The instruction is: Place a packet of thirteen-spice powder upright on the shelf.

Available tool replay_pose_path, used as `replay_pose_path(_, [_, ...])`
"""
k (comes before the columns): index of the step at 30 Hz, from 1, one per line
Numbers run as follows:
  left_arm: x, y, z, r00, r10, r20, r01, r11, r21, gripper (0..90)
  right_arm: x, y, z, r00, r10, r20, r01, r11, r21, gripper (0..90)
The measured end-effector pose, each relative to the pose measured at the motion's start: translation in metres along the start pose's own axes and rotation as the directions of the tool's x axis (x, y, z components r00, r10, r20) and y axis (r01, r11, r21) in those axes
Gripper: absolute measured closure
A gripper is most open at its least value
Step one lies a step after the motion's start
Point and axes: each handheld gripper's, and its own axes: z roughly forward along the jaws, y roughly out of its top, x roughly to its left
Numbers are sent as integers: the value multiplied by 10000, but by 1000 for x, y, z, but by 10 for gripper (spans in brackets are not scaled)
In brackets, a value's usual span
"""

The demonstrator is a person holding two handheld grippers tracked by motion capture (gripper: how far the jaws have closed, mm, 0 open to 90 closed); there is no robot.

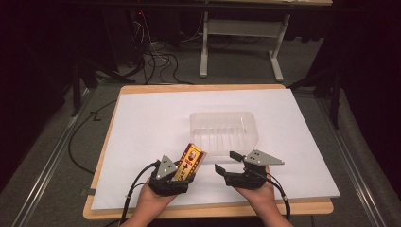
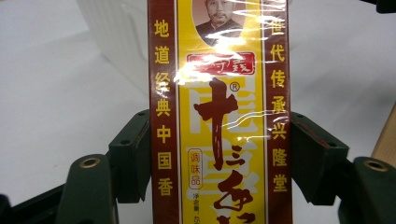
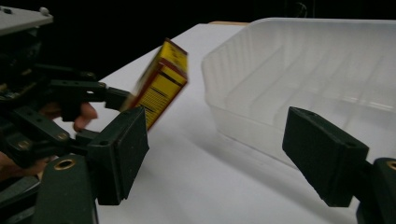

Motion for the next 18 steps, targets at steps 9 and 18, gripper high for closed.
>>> replay_pose_path(9, [-17,5,11,9996,244,147,-241,9995,-211,326,10,3,12,9988,271,-408,-273,9996,-44,223])
replay_pose_path(18, [-23,8,14,9995,299,111,-292,9980,-554,326,11,8,24,9965,626,-547,-635,9979,-141,194])
